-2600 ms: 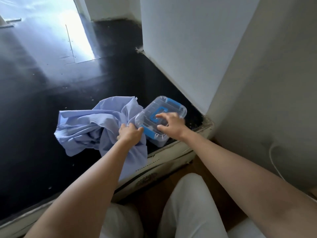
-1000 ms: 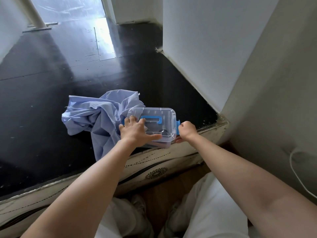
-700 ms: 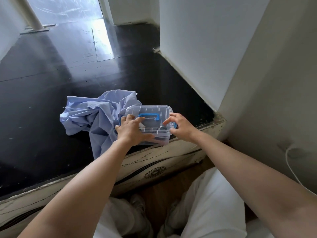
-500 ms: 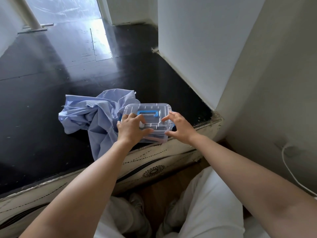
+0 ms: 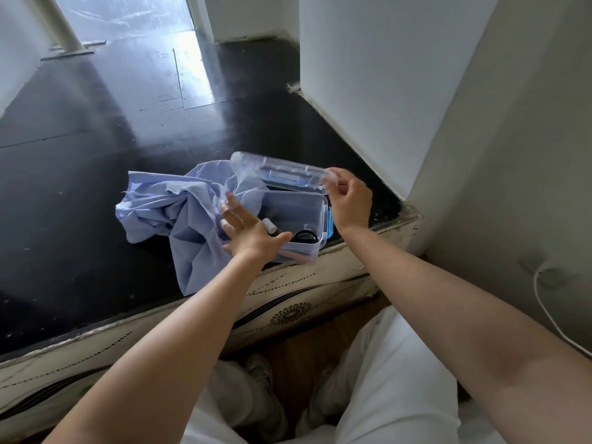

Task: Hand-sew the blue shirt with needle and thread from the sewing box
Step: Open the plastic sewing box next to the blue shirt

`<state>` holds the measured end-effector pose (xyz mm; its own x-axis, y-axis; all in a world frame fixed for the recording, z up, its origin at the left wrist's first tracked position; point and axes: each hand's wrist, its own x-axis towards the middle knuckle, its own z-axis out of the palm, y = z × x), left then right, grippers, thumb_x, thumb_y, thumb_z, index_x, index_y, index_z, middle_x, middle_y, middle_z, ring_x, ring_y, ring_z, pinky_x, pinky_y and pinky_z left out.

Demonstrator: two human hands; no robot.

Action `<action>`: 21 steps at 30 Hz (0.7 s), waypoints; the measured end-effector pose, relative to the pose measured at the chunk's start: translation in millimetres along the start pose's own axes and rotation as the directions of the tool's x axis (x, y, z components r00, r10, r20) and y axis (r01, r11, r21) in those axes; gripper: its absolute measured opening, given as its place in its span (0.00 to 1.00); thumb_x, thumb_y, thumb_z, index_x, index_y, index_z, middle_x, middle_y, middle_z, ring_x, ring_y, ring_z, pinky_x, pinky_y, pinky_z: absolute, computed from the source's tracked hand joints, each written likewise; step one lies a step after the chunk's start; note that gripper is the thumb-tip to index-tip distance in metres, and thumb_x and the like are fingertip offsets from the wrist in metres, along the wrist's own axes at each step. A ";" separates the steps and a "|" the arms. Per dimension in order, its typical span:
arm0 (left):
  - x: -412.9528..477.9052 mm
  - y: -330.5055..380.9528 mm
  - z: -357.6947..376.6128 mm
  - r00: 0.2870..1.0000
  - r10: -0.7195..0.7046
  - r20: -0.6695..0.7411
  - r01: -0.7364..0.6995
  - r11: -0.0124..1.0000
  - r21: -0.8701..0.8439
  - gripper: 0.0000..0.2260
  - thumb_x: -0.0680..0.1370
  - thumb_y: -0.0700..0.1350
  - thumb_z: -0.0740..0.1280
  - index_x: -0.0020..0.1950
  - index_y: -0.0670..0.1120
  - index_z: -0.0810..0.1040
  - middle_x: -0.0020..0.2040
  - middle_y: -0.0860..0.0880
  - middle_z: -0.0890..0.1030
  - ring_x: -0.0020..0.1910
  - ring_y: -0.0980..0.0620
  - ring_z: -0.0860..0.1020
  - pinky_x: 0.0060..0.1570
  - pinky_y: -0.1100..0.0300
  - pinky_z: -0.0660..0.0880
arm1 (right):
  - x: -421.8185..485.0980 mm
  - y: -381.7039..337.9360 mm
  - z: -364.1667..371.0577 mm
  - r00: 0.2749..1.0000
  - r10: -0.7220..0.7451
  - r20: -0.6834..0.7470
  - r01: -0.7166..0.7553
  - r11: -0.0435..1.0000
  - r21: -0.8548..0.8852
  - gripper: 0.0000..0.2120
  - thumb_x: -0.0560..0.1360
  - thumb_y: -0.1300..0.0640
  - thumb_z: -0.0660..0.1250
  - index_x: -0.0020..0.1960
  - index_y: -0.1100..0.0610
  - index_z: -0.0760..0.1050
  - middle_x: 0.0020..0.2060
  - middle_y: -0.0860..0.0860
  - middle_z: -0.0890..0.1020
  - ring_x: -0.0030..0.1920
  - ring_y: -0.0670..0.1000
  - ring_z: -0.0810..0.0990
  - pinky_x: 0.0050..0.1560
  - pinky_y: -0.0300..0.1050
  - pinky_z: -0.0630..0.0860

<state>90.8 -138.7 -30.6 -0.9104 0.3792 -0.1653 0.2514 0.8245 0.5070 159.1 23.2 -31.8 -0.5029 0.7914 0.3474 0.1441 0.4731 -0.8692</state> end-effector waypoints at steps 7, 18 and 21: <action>10.4 2.7 15.9 0.960 0.128 0.248 -0.190 0.950 0.247 0.26 0.73 0.69 0.64 0.61 0.51 0.79 0.64 0.46 0.71 0.69 0.41 0.61 0.66 0.33 0.62 | 31.9 9.6 -31.4 0.867 0.467 -0.175 -0.426 0.876 0.225 0.13 0.81 0.49 0.62 0.46 0.57 0.76 0.35 0.52 0.82 0.32 0.49 0.81 0.41 0.48 0.83; 26.7 19.9 16.7 0.960 0.165 0.226 -0.205 0.965 0.166 0.24 0.73 0.69 0.63 0.57 0.54 0.83 0.58 0.47 0.77 0.67 0.42 0.65 0.65 0.43 0.62 | 24.3 90.7 -61.4 0.469 0.883 -0.007 -0.839 0.448 0.309 0.18 0.84 0.55 0.55 0.40 0.61 0.74 0.31 0.52 0.78 0.24 0.45 0.73 0.27 0.36 0.72; 36.7 13.7 15.4 0.957 0.205 0.204 -0.237 0.960 0.151 0.23 0.74 0.68 0.62 0.52 0.53 0.84 0.52 0.49 0.76 0.67 0.44 0.64 0.66 0.44 0.61 | 39.1 103.2 -63.1 0.520 0.847 -0.112 -0.823 0.531 0.199 0.18 0.84 0.54 0.53 0.48 0.64 0.75 0.33 0.53 0.77 0.27 0.47 0.71 0.27 0.39 0.68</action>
<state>65.8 -107.1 -42.7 -0.7533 0.6174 -0.2268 0.5069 0.7647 0.3980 208.1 127.3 -85.7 -0.0441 0.8552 -0.5165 0.3211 -0.4774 -0.8179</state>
